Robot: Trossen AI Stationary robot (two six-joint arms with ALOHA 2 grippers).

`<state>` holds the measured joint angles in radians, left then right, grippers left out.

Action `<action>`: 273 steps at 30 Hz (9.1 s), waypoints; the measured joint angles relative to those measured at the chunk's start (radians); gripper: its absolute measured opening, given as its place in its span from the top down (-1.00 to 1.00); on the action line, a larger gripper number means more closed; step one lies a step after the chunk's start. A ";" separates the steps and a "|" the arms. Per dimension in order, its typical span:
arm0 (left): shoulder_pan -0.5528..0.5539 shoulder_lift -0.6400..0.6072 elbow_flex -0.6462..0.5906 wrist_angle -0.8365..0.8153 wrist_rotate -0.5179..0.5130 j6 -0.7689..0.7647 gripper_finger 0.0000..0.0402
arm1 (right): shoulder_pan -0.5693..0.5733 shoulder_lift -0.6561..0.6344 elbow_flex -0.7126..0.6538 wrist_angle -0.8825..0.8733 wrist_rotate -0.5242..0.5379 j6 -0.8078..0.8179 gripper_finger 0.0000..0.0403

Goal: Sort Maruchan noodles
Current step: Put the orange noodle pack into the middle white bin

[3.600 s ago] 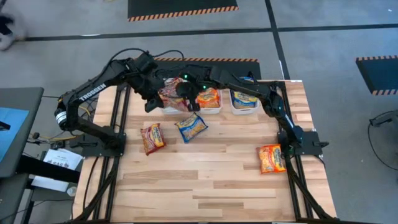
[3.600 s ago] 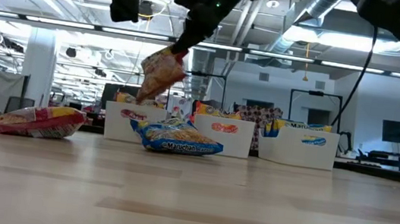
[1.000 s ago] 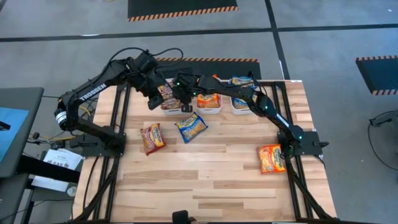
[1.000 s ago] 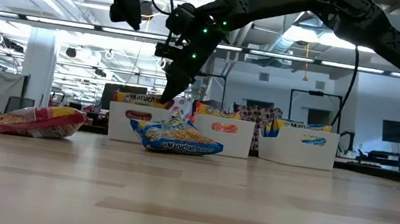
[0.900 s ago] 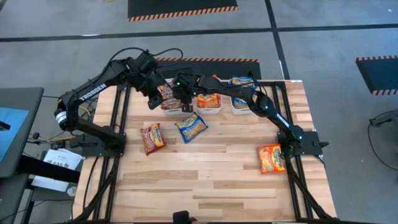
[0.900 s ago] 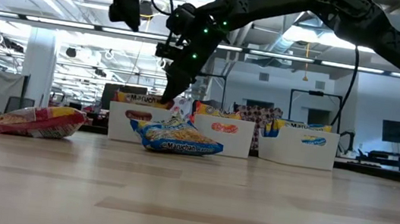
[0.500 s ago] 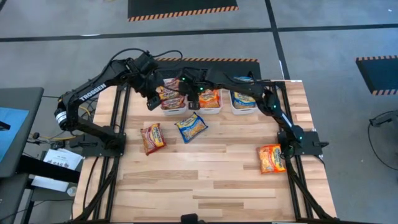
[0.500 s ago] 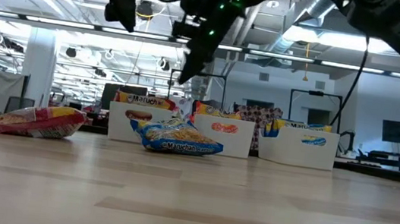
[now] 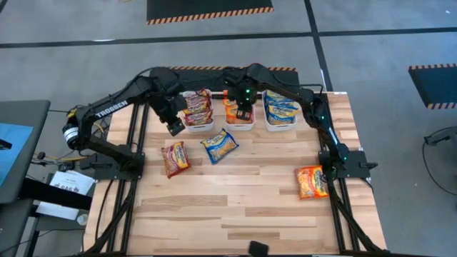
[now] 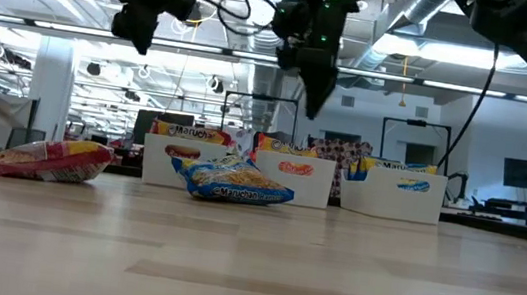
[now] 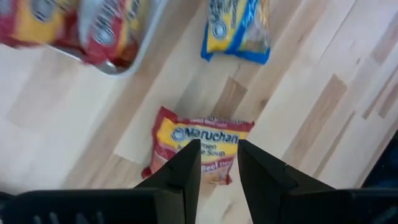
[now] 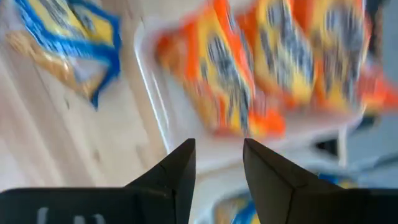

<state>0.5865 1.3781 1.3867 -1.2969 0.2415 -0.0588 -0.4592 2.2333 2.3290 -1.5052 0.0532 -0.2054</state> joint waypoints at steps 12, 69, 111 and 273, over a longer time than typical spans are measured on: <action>-0.079 0.000 -0.114 0.031 0.024 0.027 0.55 | 0.035 -0.133 -0.003 -0.064 -0.055 0.324 0.21; -0.195 0.000 -0.115 0.008 0.038 0.170 0.55 | 0.859 -0.574 -1.319 0.206 -0.249 1.865 -0.11; -0.195 0.000 -0.115 0.015 0.036 0.221 0.55 | 0.850 -0.596 -1.496 0.540 -0.273 1.901 0.29; -0.194 0.000 -0.115 0.099 -0.057 -0.109 0.55 | 0.039 -0.801 -0.965 0.912 -0.015 0.121 0.98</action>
<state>0.3926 1.3785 1.2720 -1.1978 0.1841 -0.1676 -0.4206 1.4328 1.3641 -0.5934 0.0378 -0.0839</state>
